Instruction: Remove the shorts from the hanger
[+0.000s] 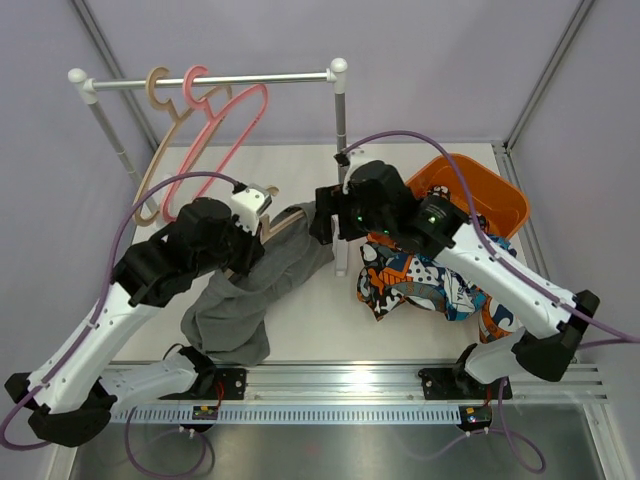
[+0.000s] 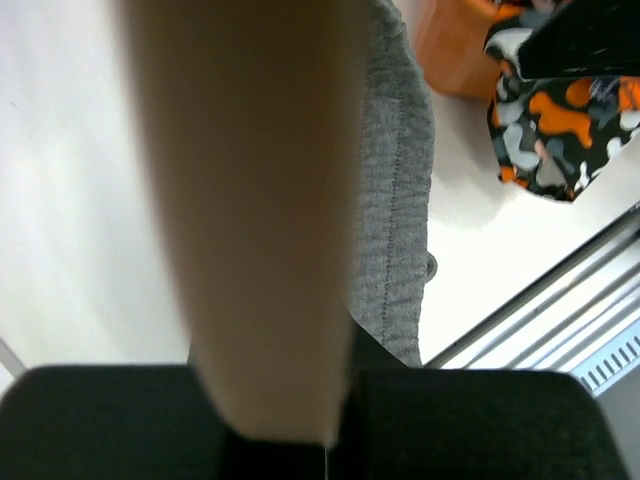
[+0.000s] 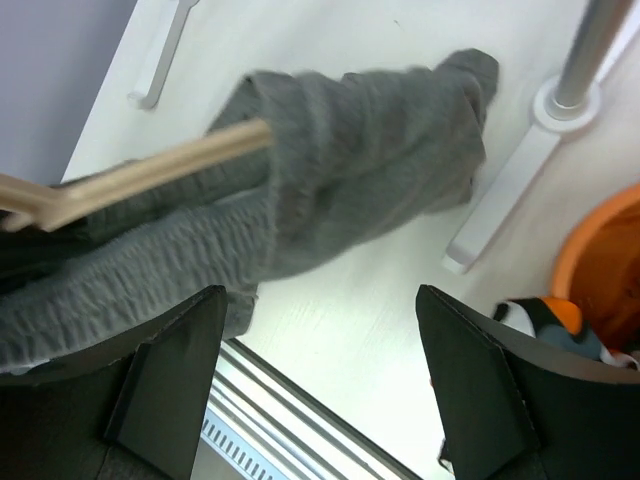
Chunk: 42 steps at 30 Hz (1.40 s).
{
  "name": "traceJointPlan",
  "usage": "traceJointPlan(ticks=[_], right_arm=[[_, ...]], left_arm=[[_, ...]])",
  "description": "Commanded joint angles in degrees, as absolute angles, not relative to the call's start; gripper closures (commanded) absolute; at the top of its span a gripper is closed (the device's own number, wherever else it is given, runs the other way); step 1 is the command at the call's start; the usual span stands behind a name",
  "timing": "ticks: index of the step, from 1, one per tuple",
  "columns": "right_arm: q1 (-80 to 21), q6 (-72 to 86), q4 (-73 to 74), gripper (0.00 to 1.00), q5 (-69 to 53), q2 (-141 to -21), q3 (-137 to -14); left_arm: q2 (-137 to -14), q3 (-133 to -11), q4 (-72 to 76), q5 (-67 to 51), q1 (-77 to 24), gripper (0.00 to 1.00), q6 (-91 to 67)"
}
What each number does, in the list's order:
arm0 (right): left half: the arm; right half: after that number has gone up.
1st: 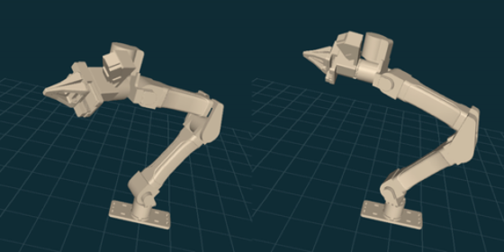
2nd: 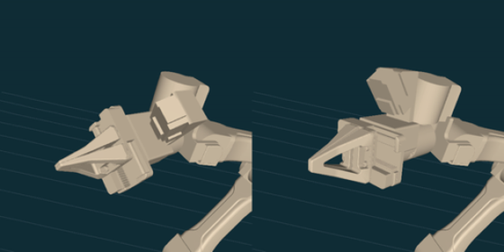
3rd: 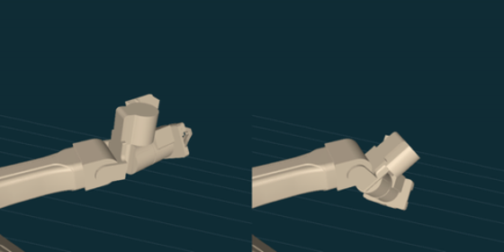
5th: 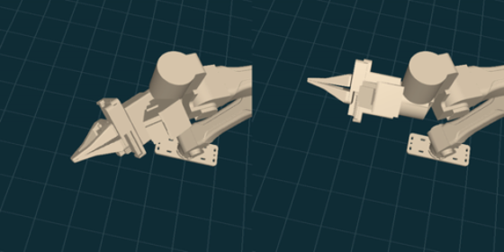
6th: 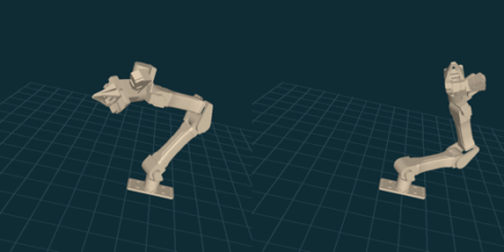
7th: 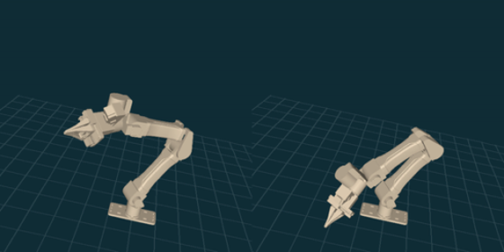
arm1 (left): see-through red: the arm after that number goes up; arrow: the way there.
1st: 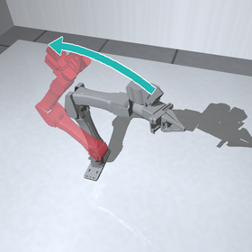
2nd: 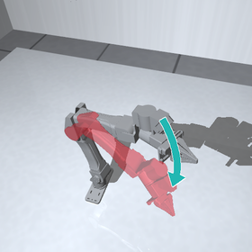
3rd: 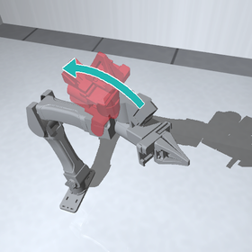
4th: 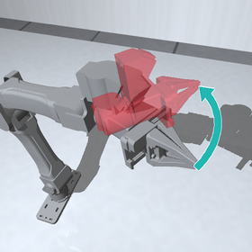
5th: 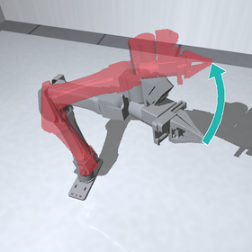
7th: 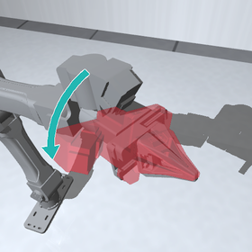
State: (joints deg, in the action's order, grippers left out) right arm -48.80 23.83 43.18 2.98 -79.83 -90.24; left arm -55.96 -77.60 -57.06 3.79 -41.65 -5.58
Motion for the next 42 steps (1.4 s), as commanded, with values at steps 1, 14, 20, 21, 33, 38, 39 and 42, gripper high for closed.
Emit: traceJointPlan(ticks=[1, 14, 20, 21, 33, 38, 39, 42], right_arm=[[-52.64, 26.10, 43.50, 0.15, 11.86, -83.13, -95.53], [-54.05, 27.86, 45.53, 0.18, 17.84, -93.77, -101.06], [-54.05, 27.42, 47.02, 0.39, 19.86, -97.03, -104.15], [-54.05, 27.33, 47.20, 0.52, 20.21, -97.29, -104.41], [-45.62, 25.93, 50.36, 1.00, 24.26, -93.08, -104.24], [-40.87, 25.49, 49.40, 1.00, 22.41, -89.92, -100.47], [-40.78, 25.49, 48.87, 1.00, 22.41, -89.56, -100.20], [-40.78, 25.93, 47.91, 1.00, 19.08, -88.68, -98.97]], left_arm=[[-53.79, -75.41, -51.86, 1.59, -42.01, 1.00, -6.94], [-51.59, -75.67, -51.94, -1.84, -42.54, 1.00, -6.33], [-50.28, -76.11, -52.38, -4.22, -42.54, 1.00, -5.80], [-50.10, -76.55, -52.90, -3.96, -42.54, 1.00, -5.71], [-45.71, -80.42, -56.69, -4.83, -42.54, 1.00, -3.08], [-42.45, -81.74, -57.13, -4.93, -42.54, 1.00, -2.46], [-42.10, -81.74, -56.35, -5.10, -42.63, 1.00, -2.72], [-40.35, -80.34, -50.91, -5.01, -42.54, 1.00, -4.30]])
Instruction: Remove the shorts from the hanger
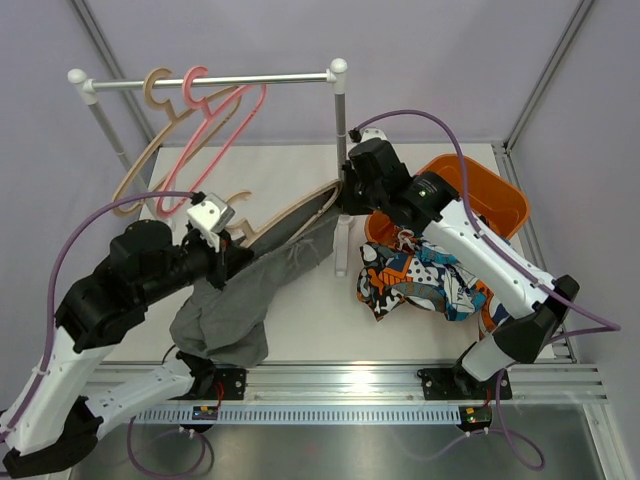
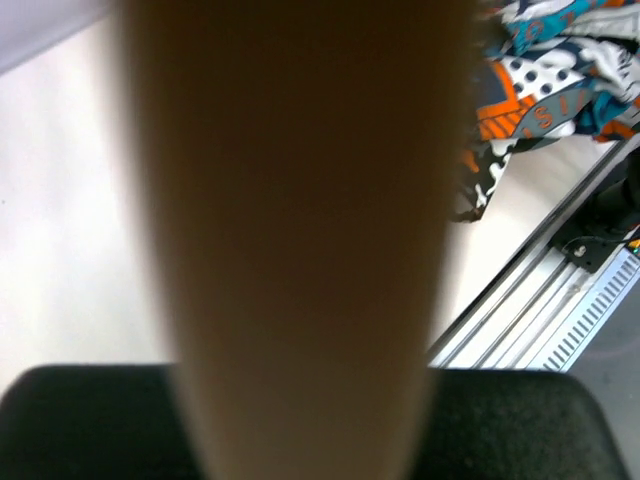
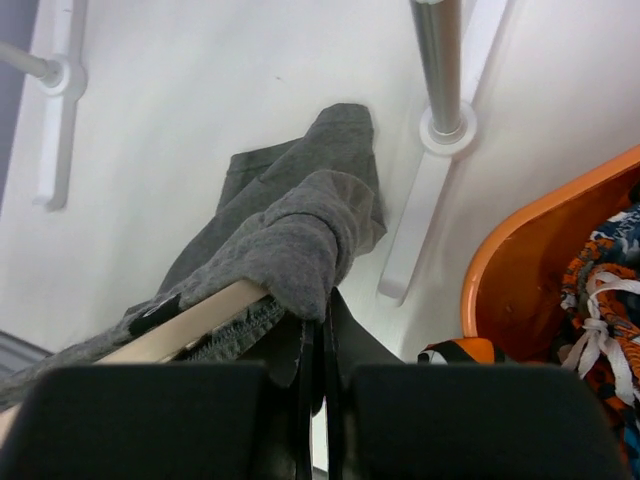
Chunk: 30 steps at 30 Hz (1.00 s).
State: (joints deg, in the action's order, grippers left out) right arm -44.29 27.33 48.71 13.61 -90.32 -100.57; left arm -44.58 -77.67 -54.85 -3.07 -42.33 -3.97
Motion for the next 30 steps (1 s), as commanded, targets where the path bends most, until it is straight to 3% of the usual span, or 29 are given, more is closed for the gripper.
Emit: traceJointPlan(ticks=[1, 8, 15, 20, 24, 30], right_arm=[[-40.78, 26.10, 47.38, 1.00, 17.59, -88.16, -97.49], [-44.11, 27.07, 44.74, 1.00, 16.61, -84.47, -91.76], [-49.83, 26.72, 45.62, 1.00, 17.49, -81.65, -92.20], [-54.57, 25.75, 46.40, 1.00, 18.63, -79.72, -90.62], [-54.76, 25.40, 48.51, 1.00, 22.04, -76.21, -90.70], [-54.67, 22.94, 56.84, 1.00, 31.19, -73.39, -102.98]], left_arm=[[-39.04, -79.81, -49.32, -5.10, -42.54, 1.00, -5.00], [-34.45, -73.92, -27.20, 2.35, -42.54, 1.00, -9.75], [-42.09, -74.53, -13.20, 12.99, -42.54, 1.00, -13.09], [-45.25, -71.96, 4.91, 18.71, -42.54, 1.00, -10.46], [-52.28, -81.80, 0.73, 19.59, -42.54, 1.00, -9.76], [-65.12, -102.28, -27.83, 18.11, -42.45, 1.00, -12.20]])
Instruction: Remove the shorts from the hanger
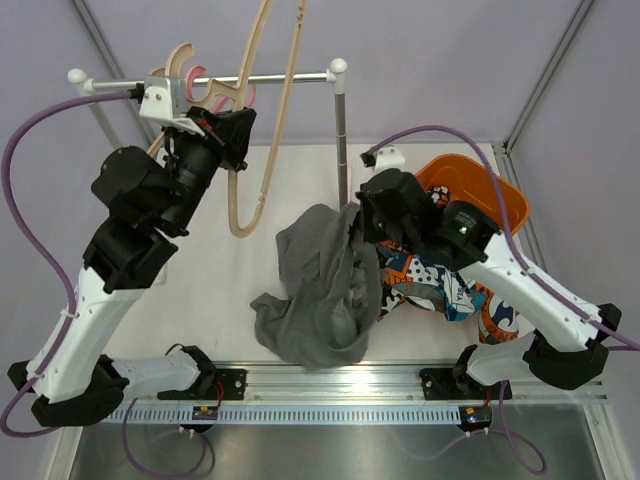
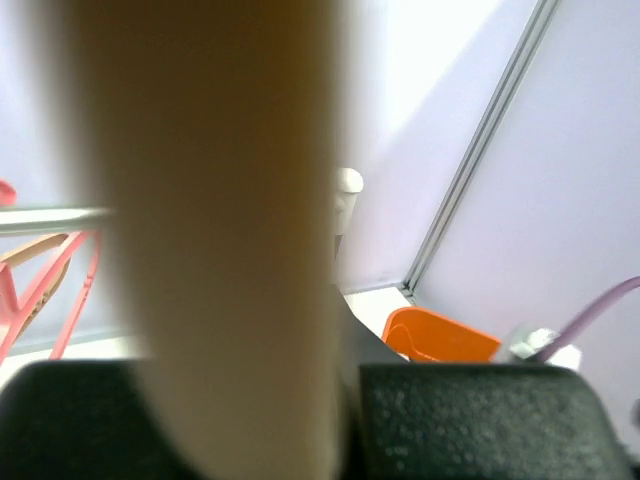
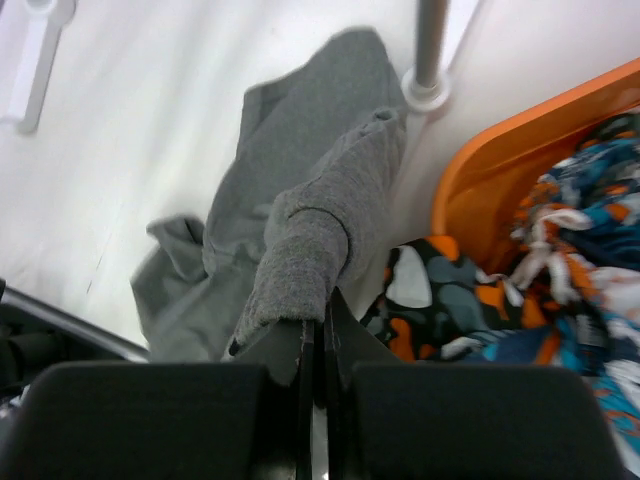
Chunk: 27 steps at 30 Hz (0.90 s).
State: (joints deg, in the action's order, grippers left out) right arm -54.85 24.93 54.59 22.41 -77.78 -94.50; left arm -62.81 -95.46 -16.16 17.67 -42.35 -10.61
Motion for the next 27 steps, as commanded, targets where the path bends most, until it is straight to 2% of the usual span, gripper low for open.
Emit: traceJointPlan(ticks=[1, 3, 7, 9, 13, 18, 19, 20, 22, 24, 27], right_arm=[[-54.67, 22.50, 57.91, 1.00, 33.46, -73.56, -107.79], [-54.58, 20.75, 59.84, 1.00, 36.46, -73.48, -112.22], [-54.67, 18.02, 61.17, 1.00, 41.46, -73.13, -121.97], [-54.58, 16.53, 61.00, 1.00, 45.24, -72.69, -123.92], [-54.05, 11.63, 57.32, 1.00, 53.69, -70.14, -127.70], [-53.96, -3.21, 38.45, 1.00, 66.40, -67.94, -128.32], [-53.96, -13.34, 33.10, 1.00, 68.97, -67.94, -126.41], [-53.96, -19.36, 19.47, 1.00, 71.00, -67.94, -124.56], [-53.44, -33.50, 7.70, 1.00, 73.65, -68.46, -120.87], [-49.51, -33.41, 8.59, 1.00, 72.52, -71.17, -122.51], [-40.65, -24.11, 22.90, 1.00, 68.32, -75.56, -130.75]], left_arm=[[-65.56, -104.83, -30.12, 17.15, -42.45, 1.00, -12.65], [-64.61, -105.29, -34.18, 15.30, -42.45, 1.00, -13.44], [-58.20, -99.59, -32.61, 12.40, -42.45, 1.00, -11.00], [-55.56, -96.07, -31.73, 10.37, -42.54, 1.00, -9.85], [-54.14, -97.21, -40.05, 7.83, -42.45, 1.00, -10.02], [-53.44, -95.55, -45.17, 8.17, -42.54, 1.00, -12.48], [-53.44, -95.02, -46.39, 7.83, -42.45, 1.00, -12.57], [-53.96, -94.49, -47.19, 7.82, -42.54, 1.00, -13.00], [-54.75, -92.91, -49.56, 7.91, -42.54, 1.00, -13.62], [-55.55, -89.85, -50.45, 7.82, -42.45, 1.00, -14.94], [-55.29, -85.88, -50.10, 8.35, -42.54, 1.00, -16.70]])
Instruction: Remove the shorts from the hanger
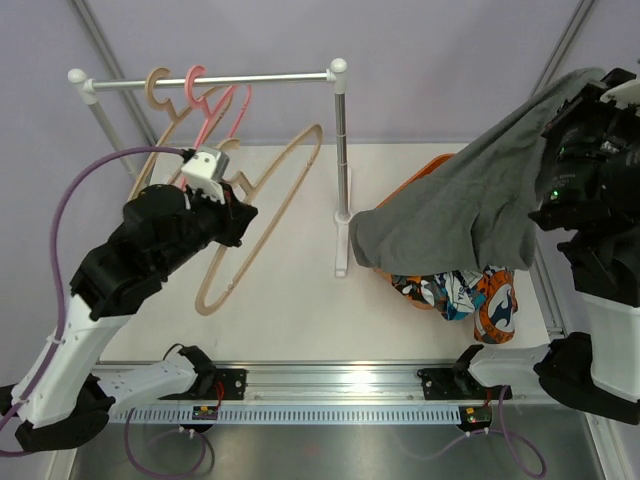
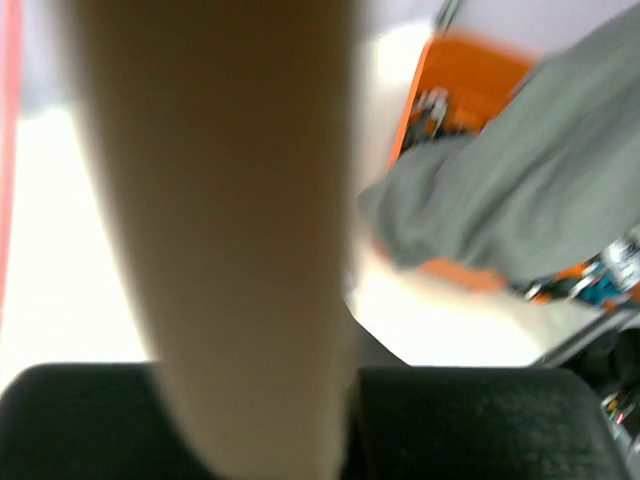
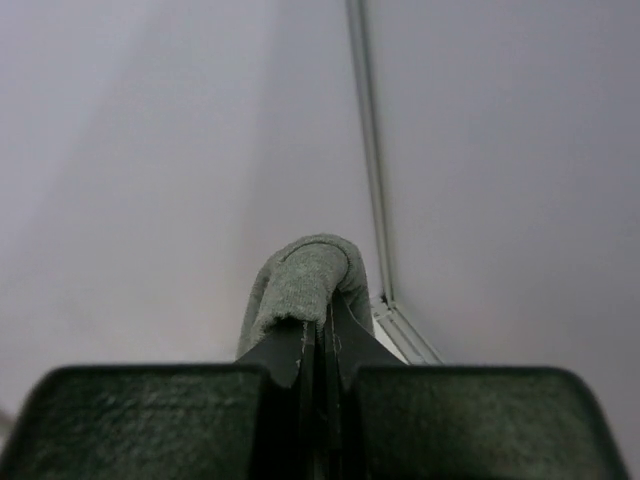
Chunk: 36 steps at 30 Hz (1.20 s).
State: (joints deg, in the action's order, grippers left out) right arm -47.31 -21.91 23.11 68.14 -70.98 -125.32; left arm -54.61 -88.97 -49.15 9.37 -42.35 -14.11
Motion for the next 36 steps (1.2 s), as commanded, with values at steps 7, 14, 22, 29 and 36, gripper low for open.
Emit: traceJointPlan(ticks=[7, 14, 22, 29, 36], right_arm=[[-26.40, -8.02, 44.51, 1.00, 56.97, -87.70, -143.51], [-12.31, 15.01, 54.42, 1.00, 32.73, -92.03, -132.05], [-11.43, 24.52, 37.36, 0.63, 22.60, -72.87, -86.15], [-11.43, 24.70, 37.09, 0.15, 16.88, -66.54, -80.24], [-11.43, 23.20, 40.78, 0.08, 13.45, -63.11, -84.20]], left_arm=[[-54.58, -81.74, -50.09, 10.54, -42.45, 1.00, -17.23], [-58.35, -83.58, -51.24, 12.92, -42.45, 1.00, -16.88], [-65.82, -93.06, -51.94, 13.19, -40.44, 1.00, -14.95], [-77.95, -107.48, -55.37, 8.71, -36.22, 1.00, -13.27], [-85.51, -116.62, -57.04, 4.31, -32.35, 1.00, -11.69]])
